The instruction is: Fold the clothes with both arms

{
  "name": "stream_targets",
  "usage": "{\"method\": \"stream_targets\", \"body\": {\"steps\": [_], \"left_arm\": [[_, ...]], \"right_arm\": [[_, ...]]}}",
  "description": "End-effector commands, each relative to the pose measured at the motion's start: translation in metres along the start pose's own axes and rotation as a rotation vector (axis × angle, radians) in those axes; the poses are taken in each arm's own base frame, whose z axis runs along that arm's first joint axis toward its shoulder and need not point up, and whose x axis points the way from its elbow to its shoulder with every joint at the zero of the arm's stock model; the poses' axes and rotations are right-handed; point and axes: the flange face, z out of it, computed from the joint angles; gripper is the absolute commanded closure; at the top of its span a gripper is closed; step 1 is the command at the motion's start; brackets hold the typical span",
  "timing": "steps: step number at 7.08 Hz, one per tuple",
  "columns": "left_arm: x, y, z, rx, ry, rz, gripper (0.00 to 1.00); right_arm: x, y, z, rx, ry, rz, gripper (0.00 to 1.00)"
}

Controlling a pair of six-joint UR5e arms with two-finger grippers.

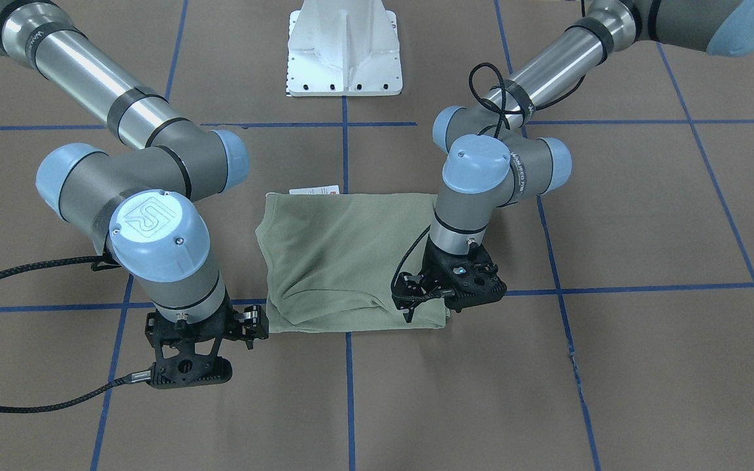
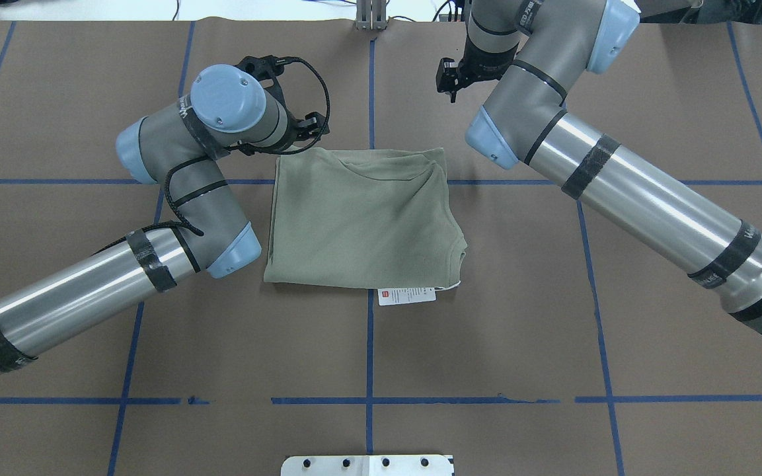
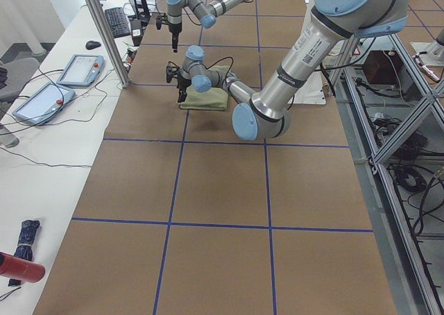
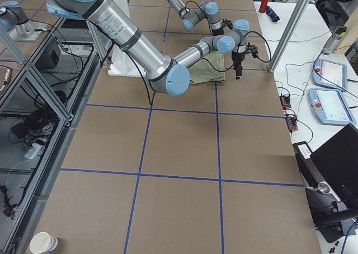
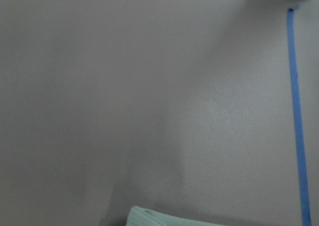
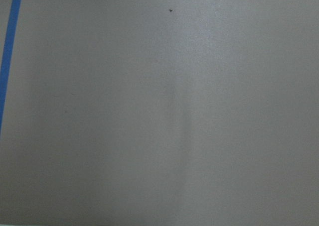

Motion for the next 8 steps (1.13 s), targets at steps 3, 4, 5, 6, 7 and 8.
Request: {"method": "stream_targets", "body": {"steps": [3, 4, 5, 6, 7, 8], "left_arm": [[0.035, -0.007, 0.016, 0.012, -0.087, -0.016, 0.06], [0.031, -0.007, 0.019, 0.012, -0.095, -0.013, 0.1], [0.03, -0.007, 0.019, 0.013, -0.097, -0.008, 0.18], [0.028, -0.006, 0.02, 0.008, -0.118, -0.005, 0.28], [0.03, -0.006, 0.017, 0.001, -0.126, 0.044, 0.3], [0.03, -0.006, 0.013, -0.001, -0.131, 0.064, 0.33]], "right_arm": [[-0.002, 0.003, 0.001, -0.001, -0.003, -0.005, 0.0], [-0.001, 0.003, 0.002, -0.002, -0.002, -0.004, 0.0], [-0.001, 0.003, 0.002, -0.002, -0.002, -0.004, 0.0], [-0.001, 0.003, 0.002, -0.003, -0.001, -0.004, 0.0], [-0.001, 0.003, 0.002, -0.003, -0.001, -0.004, 0.0], [-0.001, 0.003, 0.002, -0.002, -0.002, -0.004, 0.0]]}}
